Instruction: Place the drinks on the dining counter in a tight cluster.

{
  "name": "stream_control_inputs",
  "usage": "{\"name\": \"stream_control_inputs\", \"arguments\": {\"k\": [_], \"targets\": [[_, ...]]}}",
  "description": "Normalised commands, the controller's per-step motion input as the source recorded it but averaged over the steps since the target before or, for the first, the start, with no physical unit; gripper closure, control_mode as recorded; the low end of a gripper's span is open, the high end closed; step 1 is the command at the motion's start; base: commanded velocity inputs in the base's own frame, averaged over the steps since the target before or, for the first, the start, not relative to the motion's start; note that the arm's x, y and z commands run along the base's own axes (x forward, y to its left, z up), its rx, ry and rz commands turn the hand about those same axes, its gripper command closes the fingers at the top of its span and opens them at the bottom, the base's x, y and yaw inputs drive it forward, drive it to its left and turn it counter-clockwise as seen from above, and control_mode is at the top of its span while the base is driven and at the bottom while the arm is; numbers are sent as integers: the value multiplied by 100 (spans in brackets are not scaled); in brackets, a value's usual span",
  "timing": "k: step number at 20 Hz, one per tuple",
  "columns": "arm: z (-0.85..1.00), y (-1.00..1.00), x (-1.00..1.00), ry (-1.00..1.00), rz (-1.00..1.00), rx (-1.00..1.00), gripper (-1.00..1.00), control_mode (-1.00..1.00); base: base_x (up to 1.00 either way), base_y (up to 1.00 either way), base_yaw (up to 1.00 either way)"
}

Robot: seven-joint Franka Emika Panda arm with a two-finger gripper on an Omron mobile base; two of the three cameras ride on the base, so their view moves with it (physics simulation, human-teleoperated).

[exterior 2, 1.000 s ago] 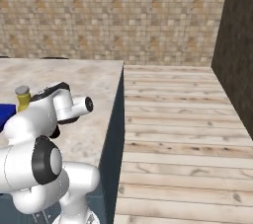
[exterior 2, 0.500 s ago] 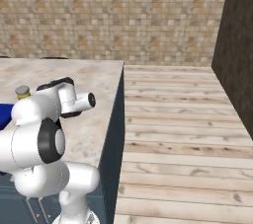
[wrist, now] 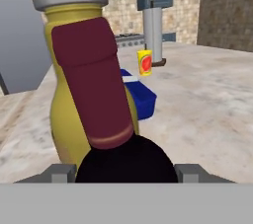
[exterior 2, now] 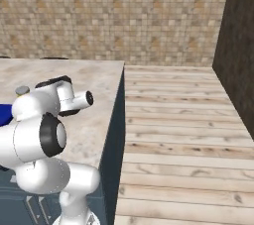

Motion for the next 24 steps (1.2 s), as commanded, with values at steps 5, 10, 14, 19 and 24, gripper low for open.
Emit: {"name": "stream_control_inputs", "arguments": {"k": [5,10,14,19,24], "targets": [[-7,11,0,-1,0,0,100,-100,0,0,0],[-28,3,0,0,0,0,100,-100,0,0,0],[-30,0,0,0,0,0,100,-100,0,0,0],[-15,0,0,-1,0,0,100,-100,0,0,0],[0,0,-4,-14,0,0,100,-100,0,0,0]]}}
